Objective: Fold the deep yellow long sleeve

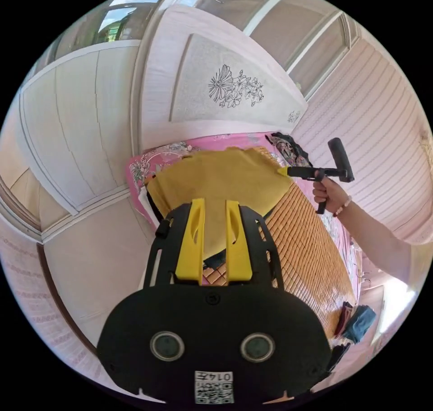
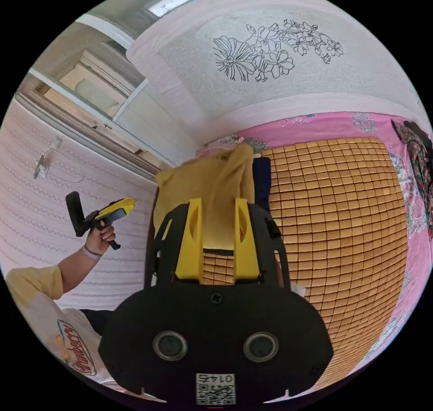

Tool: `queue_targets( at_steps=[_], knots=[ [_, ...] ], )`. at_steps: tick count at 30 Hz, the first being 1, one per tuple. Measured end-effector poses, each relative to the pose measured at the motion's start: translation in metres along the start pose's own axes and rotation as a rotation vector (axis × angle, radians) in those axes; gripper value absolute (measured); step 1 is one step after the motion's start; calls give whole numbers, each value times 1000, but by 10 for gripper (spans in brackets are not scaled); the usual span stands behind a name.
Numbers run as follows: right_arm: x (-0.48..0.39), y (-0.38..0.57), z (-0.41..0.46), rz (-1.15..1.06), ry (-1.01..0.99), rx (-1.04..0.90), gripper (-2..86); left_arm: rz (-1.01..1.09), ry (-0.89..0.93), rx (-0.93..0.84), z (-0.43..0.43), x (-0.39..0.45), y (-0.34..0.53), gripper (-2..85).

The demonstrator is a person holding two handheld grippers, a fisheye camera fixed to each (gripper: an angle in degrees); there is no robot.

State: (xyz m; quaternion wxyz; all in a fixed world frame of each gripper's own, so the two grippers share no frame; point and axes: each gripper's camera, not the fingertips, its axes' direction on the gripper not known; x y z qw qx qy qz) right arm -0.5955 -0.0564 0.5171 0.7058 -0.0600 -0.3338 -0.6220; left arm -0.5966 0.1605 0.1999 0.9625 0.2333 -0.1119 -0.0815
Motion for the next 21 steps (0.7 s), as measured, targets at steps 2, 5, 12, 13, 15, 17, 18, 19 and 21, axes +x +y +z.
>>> queue_targets(
  at_steps=[2, 5, 12, 13, 15, 17, 18, 19, 21],
  knots=[
    [-12, 8, 11, -14, 99, 49, 100, 49, -86, -89, 46, 3, 14, 64],
    [-20, 21, 6, -15, 86, 77, 95, 33, -61, -57, 58, 3, 31, 52],
    [-94, 247, -75, -23, 344, 347, 80, 210, -37, 7, -13, 58, 116, 0],
    [-99, 302, -79, 75, 390, 286, 79, 290, -50, 18, -25, 76, 137, -5],
    [-100, 394, -91, 263, 370, 197, 70, 397, -47, 58, -38, 103, 170, -8],
    [-115, 492, -109, 430, 405, 194, 47, 535, 31, 117, -39, 140, 213, -9],
    [-132, 554, -120, 536, 484, 191, 31, 568, 60, 129, -37, 150, 222, -9],
    [-153, 610, -129, 634, 560, 183, 17, 608, 137, 154, -30, 168, 240, -10],
    [-191, 685, -140, 807, 636, 203, 9, 681, 294, 167, -18, 199, 265, -10]
  ],
)
